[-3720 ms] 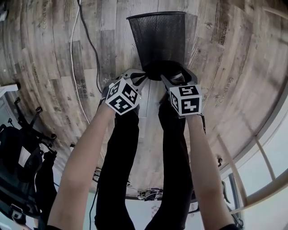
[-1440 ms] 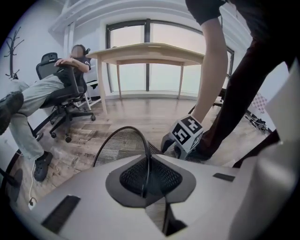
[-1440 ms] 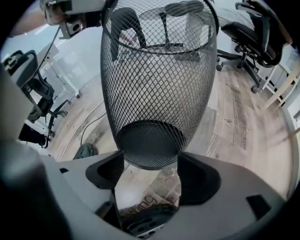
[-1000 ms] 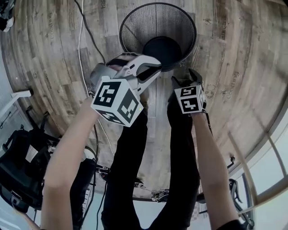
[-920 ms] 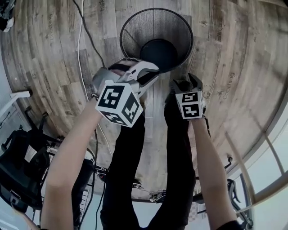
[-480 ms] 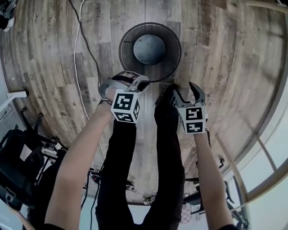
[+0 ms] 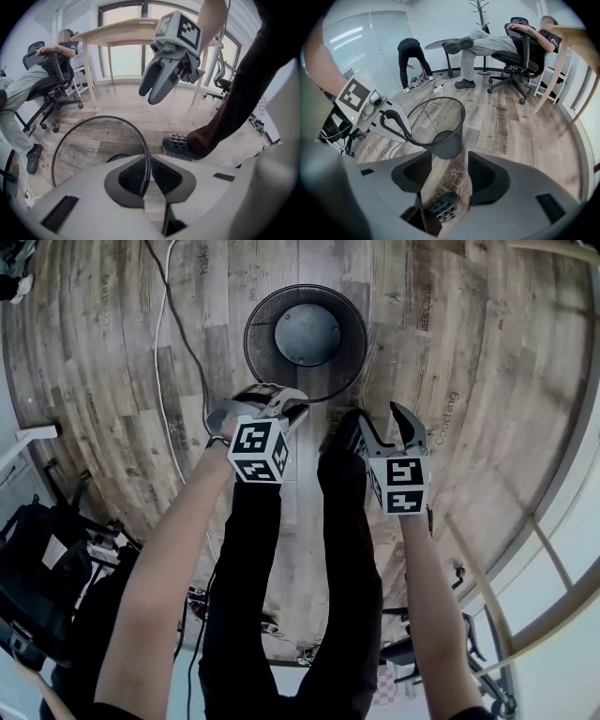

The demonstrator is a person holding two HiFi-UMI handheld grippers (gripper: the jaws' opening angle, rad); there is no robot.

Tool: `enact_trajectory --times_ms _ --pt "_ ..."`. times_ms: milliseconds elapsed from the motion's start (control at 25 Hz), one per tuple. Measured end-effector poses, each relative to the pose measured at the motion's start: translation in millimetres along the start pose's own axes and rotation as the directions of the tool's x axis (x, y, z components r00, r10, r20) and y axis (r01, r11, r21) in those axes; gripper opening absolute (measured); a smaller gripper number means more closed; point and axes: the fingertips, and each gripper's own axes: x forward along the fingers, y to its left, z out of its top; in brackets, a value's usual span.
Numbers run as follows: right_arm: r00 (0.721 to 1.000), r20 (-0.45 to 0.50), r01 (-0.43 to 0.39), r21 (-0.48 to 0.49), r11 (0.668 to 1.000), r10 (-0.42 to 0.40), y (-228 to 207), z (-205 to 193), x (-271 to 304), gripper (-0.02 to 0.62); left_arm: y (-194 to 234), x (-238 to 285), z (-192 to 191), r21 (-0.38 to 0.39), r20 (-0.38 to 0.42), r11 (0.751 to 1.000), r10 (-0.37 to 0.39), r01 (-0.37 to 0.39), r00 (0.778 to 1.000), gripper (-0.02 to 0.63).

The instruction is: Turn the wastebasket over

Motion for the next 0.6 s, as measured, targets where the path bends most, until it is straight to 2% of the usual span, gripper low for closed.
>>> enact_trajectory --times_ms 120,320,480,600 --pt "1.000 0.014 -0.017 -0.006 1.000 0.017 6 20 -24 0.255 7 -30 16 -0.031 0.026 0.999 0.015 -0.014 1.000 0.046" --pt "0.997 0.068 -0.032 -0.045 0.998 0.035 14 86 -80 0.247 33 -113 56 -0.107 0.076 0.988 0.120 -0.112 0.990 0.044" --pt "0.991 0.133 -0.020 -0.088 0.996 0.032 19 148 -139 0.241 53 -194 98 -0.161 0.117 0.966 0.224 -0.204 0.968 0.044" --pt "0.985 0.170 -0.016 -0.117 0.993 0.036 28 189 -186 0.239 68 -258 128 -0.220 0.146 0.937 0.307 -0.271 0.941 0.044"
